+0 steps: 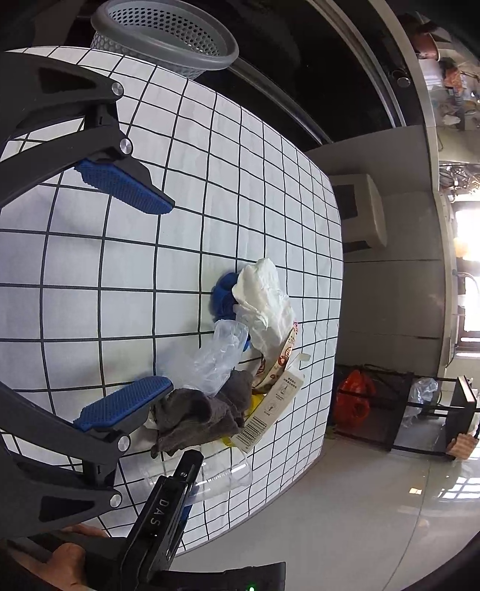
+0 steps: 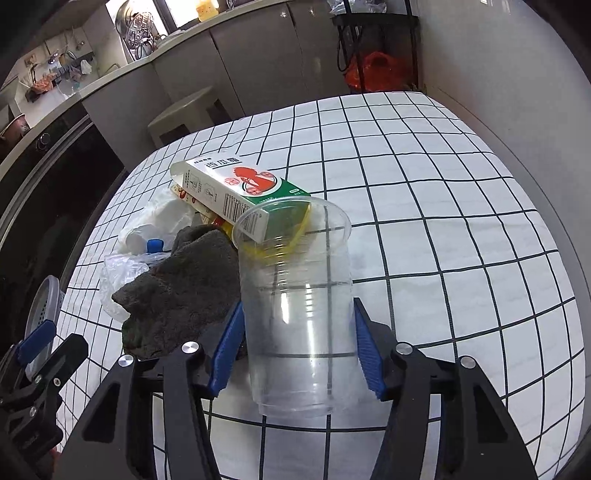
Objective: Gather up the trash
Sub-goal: 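Return both tools to the table and reach toward the plastic bag and cup, then grasp the plastic bag with the left tool while the right tool grasps the clear cup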
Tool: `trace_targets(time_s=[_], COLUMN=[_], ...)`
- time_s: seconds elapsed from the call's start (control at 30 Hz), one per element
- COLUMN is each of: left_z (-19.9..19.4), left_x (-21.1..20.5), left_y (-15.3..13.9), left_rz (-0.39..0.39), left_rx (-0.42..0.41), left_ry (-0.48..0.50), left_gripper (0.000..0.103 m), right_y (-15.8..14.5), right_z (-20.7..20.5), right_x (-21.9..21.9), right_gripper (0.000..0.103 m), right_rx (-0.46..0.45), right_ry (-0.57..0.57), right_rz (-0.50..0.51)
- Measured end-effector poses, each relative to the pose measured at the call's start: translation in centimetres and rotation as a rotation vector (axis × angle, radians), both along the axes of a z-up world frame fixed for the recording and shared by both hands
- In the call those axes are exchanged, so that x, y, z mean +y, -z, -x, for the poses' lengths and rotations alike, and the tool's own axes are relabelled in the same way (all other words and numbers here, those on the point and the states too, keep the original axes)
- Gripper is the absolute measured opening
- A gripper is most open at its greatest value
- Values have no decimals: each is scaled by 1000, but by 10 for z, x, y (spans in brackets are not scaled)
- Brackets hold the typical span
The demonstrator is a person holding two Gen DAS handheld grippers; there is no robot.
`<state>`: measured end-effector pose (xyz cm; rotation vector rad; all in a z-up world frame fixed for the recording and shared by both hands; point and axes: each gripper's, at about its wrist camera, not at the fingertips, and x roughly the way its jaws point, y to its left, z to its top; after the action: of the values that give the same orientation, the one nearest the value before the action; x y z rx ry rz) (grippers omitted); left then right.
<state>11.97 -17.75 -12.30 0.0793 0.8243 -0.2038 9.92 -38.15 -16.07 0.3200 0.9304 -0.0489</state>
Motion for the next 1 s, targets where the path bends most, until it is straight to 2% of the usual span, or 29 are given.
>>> trace_targets(time_s=[0.23,0.5,0.6,0.8,0.87,0.93,0.97,1.0], left_z=[-4,-30,-39,-58,-62,-64,-64,-64], left_x=[-9,-9,-16,-25,-25,-25,-25,-26], left_y=[1,-1,-1,14,18,22,24,25], left_rz=[-4,44,32,25,36,46,47,48], left_rx=[-13,15,11,63,81,105,113,119], left_ry=[-4,-32,-33,-31,-28,-21,-18,-10], left_gripper=[88,88,88,88,82,66,62,50], right_y=[-11,-17,-19,-22,-23,-23,-23,-23], right_z=[12,23,23,22,21,21,21,21], right_x=[-11,-18,-19,-19,-18,-18,-19,-19], right_gripper=[51,51,51,51,51,51,51,51], right_rx=[-38,-62,-71,-84,-87,-87,-87,-86], right_ry=[20,28,26,25,25,25,25,25], right_rz=[-36,-55,-61,-65,-59,-60,-60,-60])
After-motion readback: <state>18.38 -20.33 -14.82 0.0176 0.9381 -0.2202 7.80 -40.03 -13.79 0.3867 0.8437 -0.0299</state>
